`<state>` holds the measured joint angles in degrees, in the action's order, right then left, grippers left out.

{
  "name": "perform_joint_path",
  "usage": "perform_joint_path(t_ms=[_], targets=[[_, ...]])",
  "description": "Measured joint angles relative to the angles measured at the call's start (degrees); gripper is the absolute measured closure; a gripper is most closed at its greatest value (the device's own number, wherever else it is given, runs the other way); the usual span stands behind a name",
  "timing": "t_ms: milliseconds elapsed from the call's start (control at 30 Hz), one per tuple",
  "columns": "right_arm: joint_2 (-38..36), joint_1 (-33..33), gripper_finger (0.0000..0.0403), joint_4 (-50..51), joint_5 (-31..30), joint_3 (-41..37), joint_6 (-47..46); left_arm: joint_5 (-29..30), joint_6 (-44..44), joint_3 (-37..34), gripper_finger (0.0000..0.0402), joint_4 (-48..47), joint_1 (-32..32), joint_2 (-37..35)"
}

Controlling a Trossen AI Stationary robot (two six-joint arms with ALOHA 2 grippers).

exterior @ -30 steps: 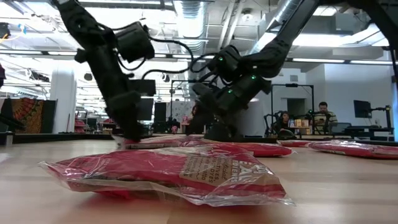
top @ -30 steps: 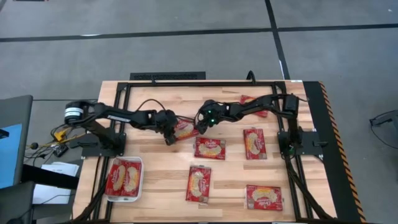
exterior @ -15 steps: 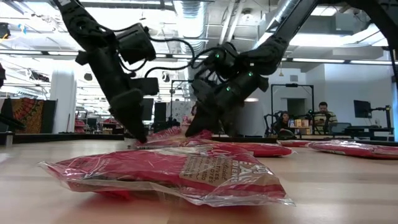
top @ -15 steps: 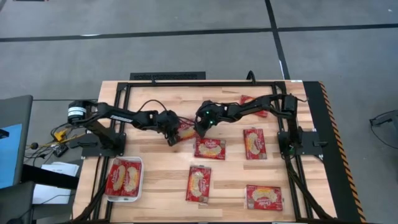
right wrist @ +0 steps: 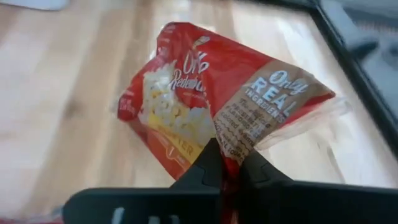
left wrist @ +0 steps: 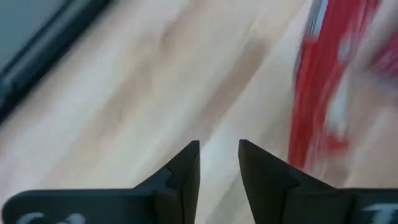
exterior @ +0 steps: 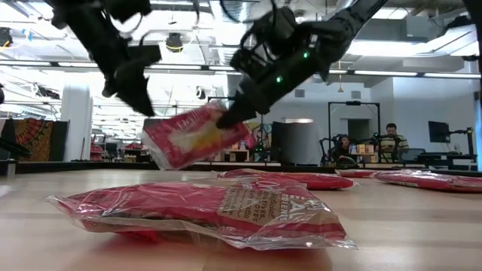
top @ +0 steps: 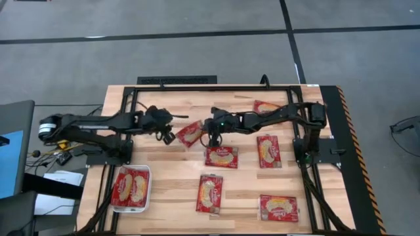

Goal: Sort popcorn bags into baskets
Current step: Put the red popcorn bag into the white bin

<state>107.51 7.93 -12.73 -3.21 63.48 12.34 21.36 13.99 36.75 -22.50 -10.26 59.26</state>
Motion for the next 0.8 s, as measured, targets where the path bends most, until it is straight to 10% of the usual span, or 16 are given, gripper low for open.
perform_joint_path(t_ms=[267,533,800], targets=[[-0.51,-4.4,0.0361,-4.06,-3.71,-0.04,9.66,-15.21,-6.97,0.09,0.0256,12.9,1.28,-4.74],[-1.52,-6.11,0.037,-5.56,-4.9,-0.07,10.19,-17.75,-7.03,0.09,0.0217,12.44,1.44,-0.44],[-2.56,-5.83,0.0366,-4.6,-5.26,-0.13,9.85,-20.15,-3.3,0.19,0.0286,11.83,1.44,0.53]])
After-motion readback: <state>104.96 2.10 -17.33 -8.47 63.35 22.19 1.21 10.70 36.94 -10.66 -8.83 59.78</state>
